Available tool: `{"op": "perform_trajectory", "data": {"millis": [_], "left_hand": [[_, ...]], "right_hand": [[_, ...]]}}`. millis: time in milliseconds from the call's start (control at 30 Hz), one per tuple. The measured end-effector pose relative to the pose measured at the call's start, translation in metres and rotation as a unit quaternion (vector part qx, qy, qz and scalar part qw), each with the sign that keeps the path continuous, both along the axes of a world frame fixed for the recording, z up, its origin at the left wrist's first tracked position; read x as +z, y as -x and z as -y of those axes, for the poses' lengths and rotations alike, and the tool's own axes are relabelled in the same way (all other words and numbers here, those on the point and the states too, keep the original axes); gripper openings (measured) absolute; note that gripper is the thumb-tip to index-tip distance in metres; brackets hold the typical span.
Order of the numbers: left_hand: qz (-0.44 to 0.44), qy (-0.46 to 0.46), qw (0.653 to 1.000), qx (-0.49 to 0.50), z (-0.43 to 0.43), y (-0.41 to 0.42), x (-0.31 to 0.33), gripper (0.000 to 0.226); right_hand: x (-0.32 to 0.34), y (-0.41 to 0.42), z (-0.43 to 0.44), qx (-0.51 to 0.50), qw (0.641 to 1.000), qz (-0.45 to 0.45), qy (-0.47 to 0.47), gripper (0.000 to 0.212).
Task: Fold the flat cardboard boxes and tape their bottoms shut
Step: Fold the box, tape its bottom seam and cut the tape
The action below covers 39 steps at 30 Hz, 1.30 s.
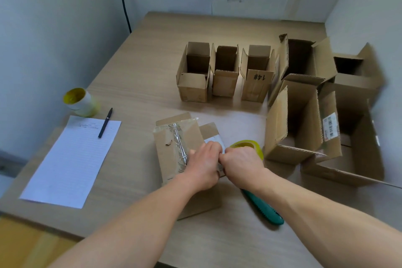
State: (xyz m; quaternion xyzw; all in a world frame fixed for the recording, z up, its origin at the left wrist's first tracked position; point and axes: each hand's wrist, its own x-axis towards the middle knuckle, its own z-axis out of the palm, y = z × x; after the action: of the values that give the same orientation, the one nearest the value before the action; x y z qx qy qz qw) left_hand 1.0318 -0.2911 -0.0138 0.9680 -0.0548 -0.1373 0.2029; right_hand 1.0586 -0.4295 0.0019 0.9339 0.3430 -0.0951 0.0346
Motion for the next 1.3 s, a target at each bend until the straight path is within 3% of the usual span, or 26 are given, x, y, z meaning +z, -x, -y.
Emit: {"op": "perform_trajectory", "data": {"millis": [167,267,400,567,733,833,900,967,1067,1300], "left_hand": [[-0.025,0.022,0.999,0.017,-0.004,-0.004,-0.002,0.052],[-0.061,0.035,0.997,0.012,-0.005,-0.008,0.003,0.064],[-0.111,0.015,0.994,-0.015,-0.001,-0.019,0.017,0.036],[-0.169,0.089,0.982,0.014,0.003,-0.035,0.023,0.023],[-0.181,0.202,0.962,0.047,-0.005,-0.04,0.017,0.026],[-0.178,0.229,0.954,0.072,-0.01,-0.043,0.012,0.029],[-0.179,0.234,0.952,0.081,-0.01,-0.045,0.011,0.028],[-0.179,0.233,0.953,0.077,-0.008,-0.046,0.011,0.026],[-0.182,0.225,0.954,0.074,-0.004,-0.045,0.011,0.025],[-0.176,0.214,0.958,0.076,-0.004,-0.044,0.01,0.025]], "right_hand": [[0.003,-0.004,0.009,-0.081,0.993,-0.068,-0.041,0.017],[0.005,-0.006,0.017,-0.071,0.99,-0.08,-0.088,0.015],[0.017,-0.011,0.019,-0.057,0.987,-0.063,-0.137,0.028],[0.032,-0.011,0.021,-0.024,0.992,-0.006,-0.12,0.026],[0.033,0.005,0.038,-0.025,0.955,0.154,-0.253,0.027],[0.025,0.014,0.059,-0.057,0.941,0.161,-0.292,0.025],[0.013,0.021,0.071,-0.072,0.96,0.103,-0.251,0.026],[0.003,0.03,0.078,-0.099,0.984,0.002,-0.145,0.028],[-0.008,0.04,0.08,-0.119,0.989,-0.092,-0.007,0.034],[-0.02,0.056,0.077,-0.154,0.974,-0.162,0.038,0.021]]}}
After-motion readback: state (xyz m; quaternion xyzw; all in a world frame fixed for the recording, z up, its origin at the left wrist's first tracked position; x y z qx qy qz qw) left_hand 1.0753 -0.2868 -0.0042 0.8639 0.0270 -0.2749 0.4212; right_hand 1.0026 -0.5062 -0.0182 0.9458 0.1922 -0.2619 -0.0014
